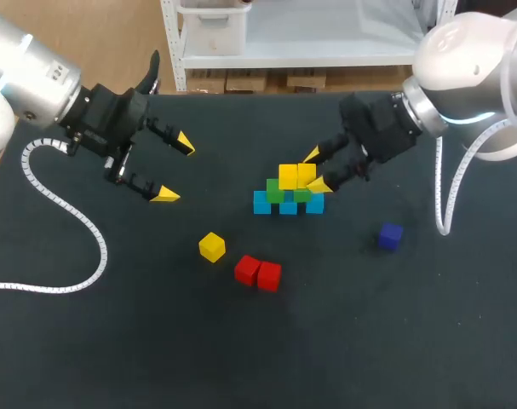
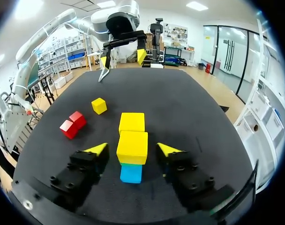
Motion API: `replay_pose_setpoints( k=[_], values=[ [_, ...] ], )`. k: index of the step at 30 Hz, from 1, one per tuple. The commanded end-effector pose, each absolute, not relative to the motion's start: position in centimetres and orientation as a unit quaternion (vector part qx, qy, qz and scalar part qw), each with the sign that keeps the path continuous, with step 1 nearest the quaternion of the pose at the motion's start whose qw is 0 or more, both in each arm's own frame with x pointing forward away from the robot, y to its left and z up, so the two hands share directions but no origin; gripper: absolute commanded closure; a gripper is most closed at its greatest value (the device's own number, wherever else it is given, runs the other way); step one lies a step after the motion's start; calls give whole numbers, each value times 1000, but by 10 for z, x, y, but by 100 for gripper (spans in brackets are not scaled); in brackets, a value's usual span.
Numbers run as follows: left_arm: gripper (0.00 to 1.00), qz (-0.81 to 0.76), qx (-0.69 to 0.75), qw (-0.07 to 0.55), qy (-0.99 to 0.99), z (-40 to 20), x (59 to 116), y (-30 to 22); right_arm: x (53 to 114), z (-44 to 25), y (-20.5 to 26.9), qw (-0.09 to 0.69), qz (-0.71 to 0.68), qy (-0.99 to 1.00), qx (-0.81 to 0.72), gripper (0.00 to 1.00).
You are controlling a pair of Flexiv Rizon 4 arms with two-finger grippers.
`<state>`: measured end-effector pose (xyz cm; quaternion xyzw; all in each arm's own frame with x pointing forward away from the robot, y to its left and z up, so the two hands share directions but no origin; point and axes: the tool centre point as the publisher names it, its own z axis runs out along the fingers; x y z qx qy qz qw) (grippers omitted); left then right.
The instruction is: Place the blue cubes, place green cubes on the blue cubes, place the yellow cubes on the green cubes, then place the red cubes on the yellow cubes, and place purple cube on the red cubes.
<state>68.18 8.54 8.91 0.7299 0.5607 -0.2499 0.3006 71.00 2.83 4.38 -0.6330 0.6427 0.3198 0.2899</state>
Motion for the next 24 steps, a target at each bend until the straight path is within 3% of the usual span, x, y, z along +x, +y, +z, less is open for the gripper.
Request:
replay_pose_setpoints(
  k=[1,8,24],
  values=[
    [0,-250,730,302,559,88,682,86,712,43,28,288,321,643,-633,0],
    [0,-250,730,302,559,88,682,86,712,45,20,302,371,632,-610,0],
    [0,-250,730,302,559,88,682,86,700,63,-58,322,384,616,-607,0]
  ],
)
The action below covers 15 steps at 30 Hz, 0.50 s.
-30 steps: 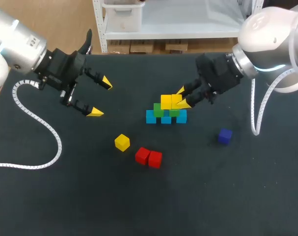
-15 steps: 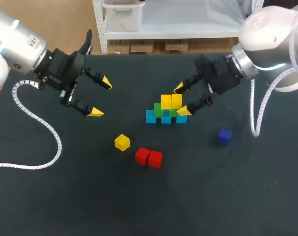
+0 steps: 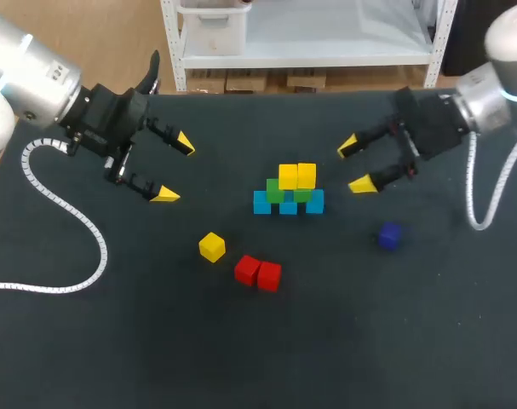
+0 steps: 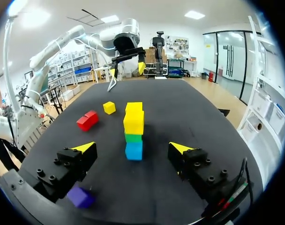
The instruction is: Place the blue cubes, place green cubes on the blue cubes, place the yellow cubes on the green cubes, then place the red cubes on the yellow cubes, and place purple cube on the red cubes.
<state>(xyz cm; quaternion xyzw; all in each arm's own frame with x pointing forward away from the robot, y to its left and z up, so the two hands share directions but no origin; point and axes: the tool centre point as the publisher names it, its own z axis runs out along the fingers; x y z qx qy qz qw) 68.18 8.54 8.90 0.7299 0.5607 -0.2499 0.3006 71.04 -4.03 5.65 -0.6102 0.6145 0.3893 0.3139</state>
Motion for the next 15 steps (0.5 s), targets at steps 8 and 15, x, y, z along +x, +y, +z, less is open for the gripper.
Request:
replay_pose_setpoints(
  k=[8,15],
  values=[
    [0,-250,730,302,559,88,682,86,697,68,-86,329,374,616,-610,0],
    [0,-250,730,302,559,88,682,86,697,66,-89,335,382,595,-623,0]
  ],
)
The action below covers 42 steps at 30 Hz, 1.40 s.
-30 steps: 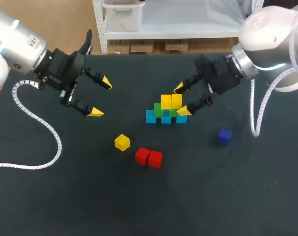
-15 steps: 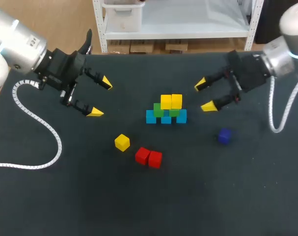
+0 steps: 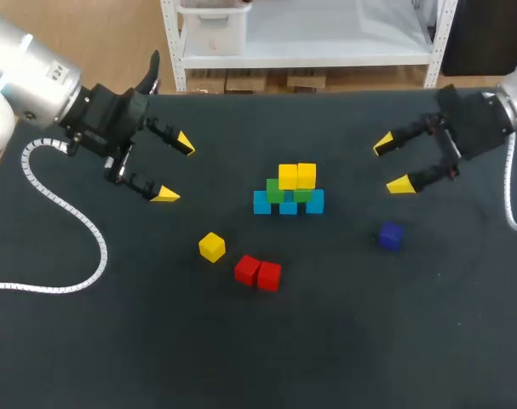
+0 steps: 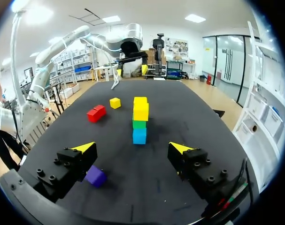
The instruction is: Place the blue cubes, place green cubes on the blue cubes, place the yellow cubes on the green cubes, then place the red cubes on the yellow cubes, and place purple cube on the red cubes.
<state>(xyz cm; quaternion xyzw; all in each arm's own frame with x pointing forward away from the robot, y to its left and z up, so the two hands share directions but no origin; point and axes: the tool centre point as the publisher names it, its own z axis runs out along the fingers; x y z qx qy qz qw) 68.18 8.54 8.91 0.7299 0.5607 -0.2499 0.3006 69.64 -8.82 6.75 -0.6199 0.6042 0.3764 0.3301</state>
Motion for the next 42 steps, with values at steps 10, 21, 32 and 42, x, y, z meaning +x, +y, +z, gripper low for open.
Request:
replay_pose_setpoints(
  k=[10,21,32,42],
  values=[
    [0,-240,766,290,521,89,680,76,697,66,-89,335,382,595,-623,0],
    [0,-215,883,183,375,73,651,38,697,66,-89,335,382,595,-623,0],
    [0,-208,901,113,363,33,633,39,697,66,-89,335,382,595,-623,0],
    [0,-218,876,127,412,14,625,46,697,66,-89,335,382,595,-623,0]
  ],
)
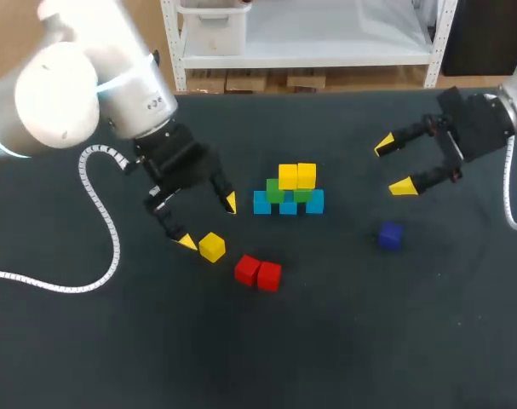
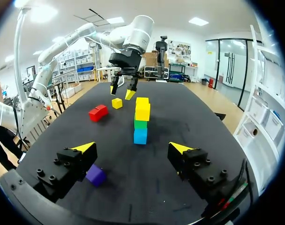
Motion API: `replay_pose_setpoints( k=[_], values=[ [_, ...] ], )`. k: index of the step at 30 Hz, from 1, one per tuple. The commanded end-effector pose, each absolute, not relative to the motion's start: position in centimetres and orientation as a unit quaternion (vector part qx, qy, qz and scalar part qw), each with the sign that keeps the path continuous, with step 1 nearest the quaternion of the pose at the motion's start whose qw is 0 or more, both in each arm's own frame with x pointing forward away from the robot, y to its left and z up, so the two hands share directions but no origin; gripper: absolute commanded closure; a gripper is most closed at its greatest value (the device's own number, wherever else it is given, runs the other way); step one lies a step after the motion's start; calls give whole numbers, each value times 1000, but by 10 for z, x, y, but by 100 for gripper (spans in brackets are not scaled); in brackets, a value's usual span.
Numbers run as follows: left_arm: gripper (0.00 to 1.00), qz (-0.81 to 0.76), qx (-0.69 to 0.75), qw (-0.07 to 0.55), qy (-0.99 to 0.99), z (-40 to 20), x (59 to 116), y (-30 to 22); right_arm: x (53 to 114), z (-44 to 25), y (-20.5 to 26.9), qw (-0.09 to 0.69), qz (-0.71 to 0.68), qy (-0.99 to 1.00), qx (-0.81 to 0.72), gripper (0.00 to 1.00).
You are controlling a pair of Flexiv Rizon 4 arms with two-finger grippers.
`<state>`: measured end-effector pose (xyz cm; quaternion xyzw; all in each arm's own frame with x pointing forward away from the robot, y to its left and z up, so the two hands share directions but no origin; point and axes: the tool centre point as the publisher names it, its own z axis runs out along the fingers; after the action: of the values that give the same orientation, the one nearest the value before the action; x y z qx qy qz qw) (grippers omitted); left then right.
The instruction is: Place the blue cubes, place green cubes on the blue cubes, place the yellow cubes on the green cubes, then place the red cubes on the yellow cubes, and place purple cube on the red cubes.
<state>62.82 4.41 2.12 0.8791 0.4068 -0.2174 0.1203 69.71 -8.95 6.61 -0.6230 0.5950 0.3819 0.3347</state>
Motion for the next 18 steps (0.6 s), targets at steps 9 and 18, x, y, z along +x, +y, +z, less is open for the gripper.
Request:
replay_pose_setpoints(
  k=[9,18],
  values=[
    [0,-229,852,136,450,8,607,52,697,66,-89,335,382,595,-623,0],
    [1,-235,847,138,457,5,601,51,697,66,-89,335,382,595,-623,0]
  ],
)
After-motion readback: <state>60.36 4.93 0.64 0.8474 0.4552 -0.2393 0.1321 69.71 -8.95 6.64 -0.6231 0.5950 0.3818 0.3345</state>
